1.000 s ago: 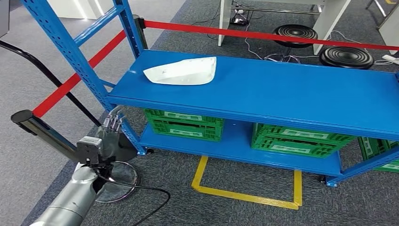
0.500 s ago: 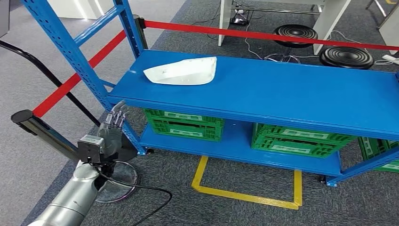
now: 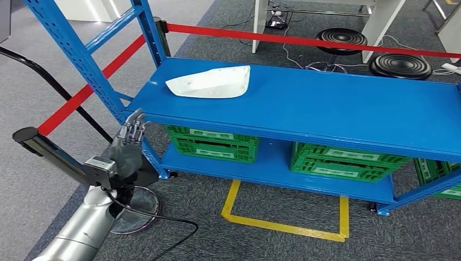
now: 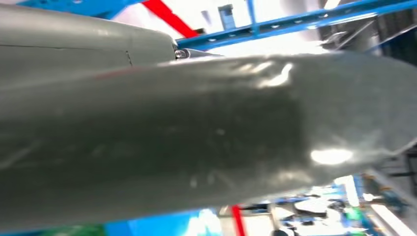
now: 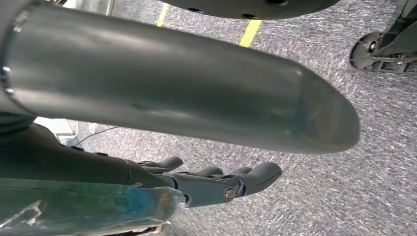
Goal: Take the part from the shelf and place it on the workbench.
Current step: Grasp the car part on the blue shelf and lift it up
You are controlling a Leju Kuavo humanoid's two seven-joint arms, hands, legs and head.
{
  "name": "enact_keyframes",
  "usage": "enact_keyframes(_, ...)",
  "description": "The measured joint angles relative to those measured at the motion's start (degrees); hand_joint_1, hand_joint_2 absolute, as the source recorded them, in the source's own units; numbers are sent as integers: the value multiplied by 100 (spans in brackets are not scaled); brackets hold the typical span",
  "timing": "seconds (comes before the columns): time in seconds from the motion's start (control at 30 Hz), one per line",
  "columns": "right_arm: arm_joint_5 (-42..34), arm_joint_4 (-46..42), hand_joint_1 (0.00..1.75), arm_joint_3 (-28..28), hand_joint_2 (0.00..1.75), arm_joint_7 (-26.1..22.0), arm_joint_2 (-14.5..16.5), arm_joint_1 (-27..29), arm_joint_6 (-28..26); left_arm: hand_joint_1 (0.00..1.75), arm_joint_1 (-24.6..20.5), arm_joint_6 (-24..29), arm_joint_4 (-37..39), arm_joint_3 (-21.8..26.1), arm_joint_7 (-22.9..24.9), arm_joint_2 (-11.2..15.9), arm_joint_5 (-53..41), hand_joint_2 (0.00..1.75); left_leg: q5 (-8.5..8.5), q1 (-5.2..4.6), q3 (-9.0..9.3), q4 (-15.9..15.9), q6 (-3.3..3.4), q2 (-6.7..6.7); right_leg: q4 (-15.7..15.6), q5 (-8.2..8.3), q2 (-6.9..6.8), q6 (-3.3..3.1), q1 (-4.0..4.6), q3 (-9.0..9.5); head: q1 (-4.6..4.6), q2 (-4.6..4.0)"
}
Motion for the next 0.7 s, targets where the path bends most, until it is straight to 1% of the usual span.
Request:
enact_keyframes(0.1,-14,1,0,-66,0,8,0,0,-27,0,215,-55,-320,-174,0,-16,-157,0,-1,0,0,0,1,0,-2,0,0,0,-1,-1,-1,0)
enact_keyframes(0.2,-20,1,0,-143,0,-15,-1,-3,-38,0,438,55,-598,-472,0,-44,-194,0,-2,0,-3,0,2,0,-5,-1,-1,0,-1,-1,0,0)
enact_keyframes(0.27,-24,1,0,-181,0,-97,-1,-6,-30,0,490,99,-680,-578,0,-52,-128,0,-2,0,-4,0,3,1,-6,0,0,1,-1,-1,1,0)
enact_keyframes(0.5,-120,-1,0,-339,0,-740,-1,-5,143,0,645,148,-933,-599,0,-26,-49,0,0,1,-4,0,3,1,-6,2,0,3,0,-1,0,0)
enact_keyframes(0.7,-109,0,0,-397,0,-834,-1,-4,195,0,713,151,-1061,-599,0,2,-70,0,0,0,-4,0,3,1,-6,2,0,3,0,-1,0,0)
